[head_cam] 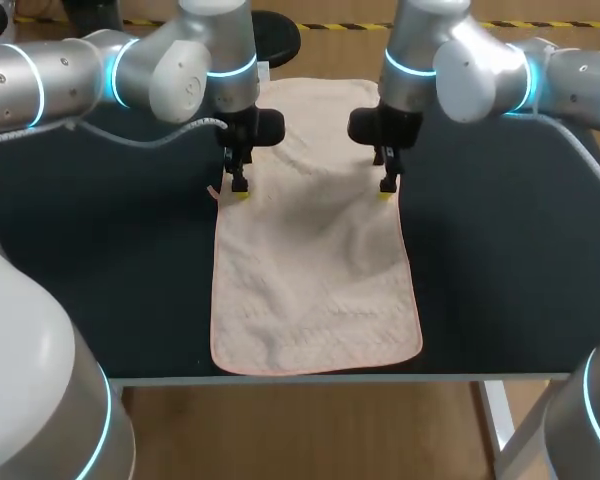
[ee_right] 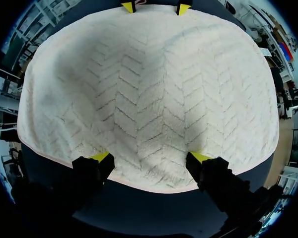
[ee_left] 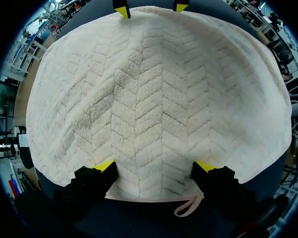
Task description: Fold the towel
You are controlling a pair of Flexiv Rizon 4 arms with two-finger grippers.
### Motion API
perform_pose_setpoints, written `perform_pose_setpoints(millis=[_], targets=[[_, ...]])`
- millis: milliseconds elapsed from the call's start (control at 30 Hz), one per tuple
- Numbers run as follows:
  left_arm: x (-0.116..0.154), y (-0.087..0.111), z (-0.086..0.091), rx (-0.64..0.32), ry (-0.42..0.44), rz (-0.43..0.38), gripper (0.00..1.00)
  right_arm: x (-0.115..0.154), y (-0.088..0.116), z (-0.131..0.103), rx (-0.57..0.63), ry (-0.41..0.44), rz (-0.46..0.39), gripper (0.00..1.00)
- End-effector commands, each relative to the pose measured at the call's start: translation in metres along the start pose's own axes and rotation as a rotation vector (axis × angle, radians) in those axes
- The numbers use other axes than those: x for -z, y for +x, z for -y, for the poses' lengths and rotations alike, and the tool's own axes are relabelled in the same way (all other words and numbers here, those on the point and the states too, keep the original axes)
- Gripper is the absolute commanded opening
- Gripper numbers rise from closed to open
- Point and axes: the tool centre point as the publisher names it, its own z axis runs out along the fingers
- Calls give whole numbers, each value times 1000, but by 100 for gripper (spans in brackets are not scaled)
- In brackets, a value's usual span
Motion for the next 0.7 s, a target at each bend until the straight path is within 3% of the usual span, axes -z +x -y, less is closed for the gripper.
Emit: perform_pose_setpoints(millis=[33, 67, 100, 133, 400, 700], targets=[[-2, 0, 0, 2, -2, -3, 40, -2, -1, 0, -2, 7, -3, 30], [-2, 0, 0, 3, -3, -3, 25, -2, -1, 1, -2, 9, -2, 12], [-2, 0, 0, 4, -4, -4, 4, -2, -1, 1, -2, 10, -1, 1], [-2, 0, -1, 5, -4, -4, 0, -2, 0, 1, -2, 11, -1, 0], [0, 2, 1, 4, 6, 5, 0, 1, 3, 6, 0, 15, 5, 0], [24, 3, 0, 3, 17, 58, 0, 21, 10, 6, 12, 1, 29, 0]])
